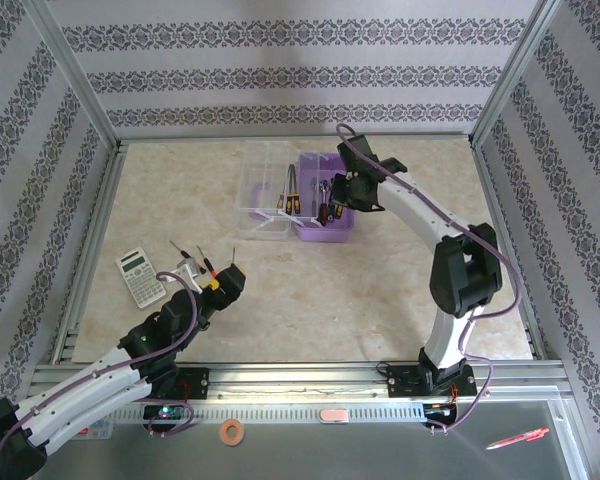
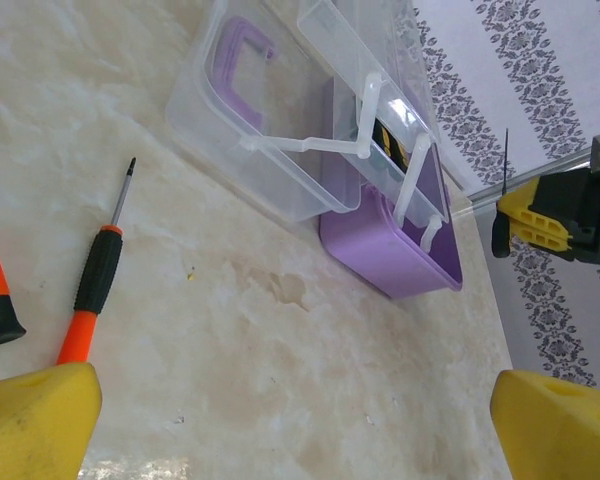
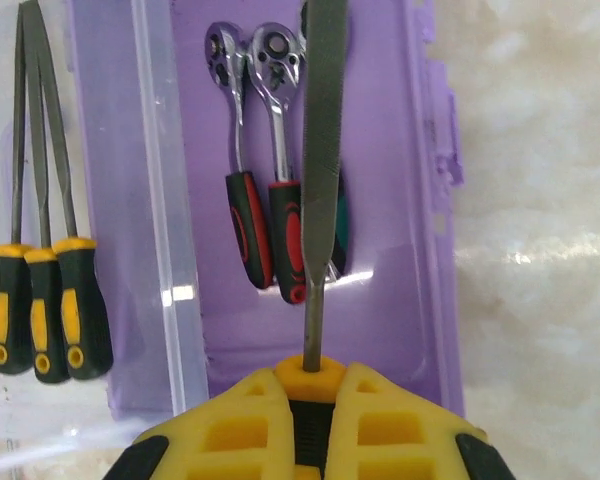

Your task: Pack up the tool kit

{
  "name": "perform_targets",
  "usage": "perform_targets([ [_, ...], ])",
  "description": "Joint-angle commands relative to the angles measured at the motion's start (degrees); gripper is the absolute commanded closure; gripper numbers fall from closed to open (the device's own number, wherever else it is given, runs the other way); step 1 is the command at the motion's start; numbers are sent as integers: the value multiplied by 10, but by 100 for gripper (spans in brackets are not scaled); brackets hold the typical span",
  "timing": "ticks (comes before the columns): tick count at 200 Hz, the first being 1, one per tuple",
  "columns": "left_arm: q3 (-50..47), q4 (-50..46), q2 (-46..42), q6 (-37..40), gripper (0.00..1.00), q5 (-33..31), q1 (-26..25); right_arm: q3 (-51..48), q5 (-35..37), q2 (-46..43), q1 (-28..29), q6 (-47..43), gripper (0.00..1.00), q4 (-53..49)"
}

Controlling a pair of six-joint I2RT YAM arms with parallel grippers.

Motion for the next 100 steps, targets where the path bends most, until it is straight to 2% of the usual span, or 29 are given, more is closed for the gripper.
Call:
perform_targets([
  [1,16,-34,-6,14,0,3,15,57,1,22,29,-28,92,-21],
  [77,-15,-4,-6,-13,0,49,74,163,-54,113,51,-46,92,-36],
  [100,-23,7,-6,-19,0,57,83,195,-45,141,52,-56,91,-54],
])
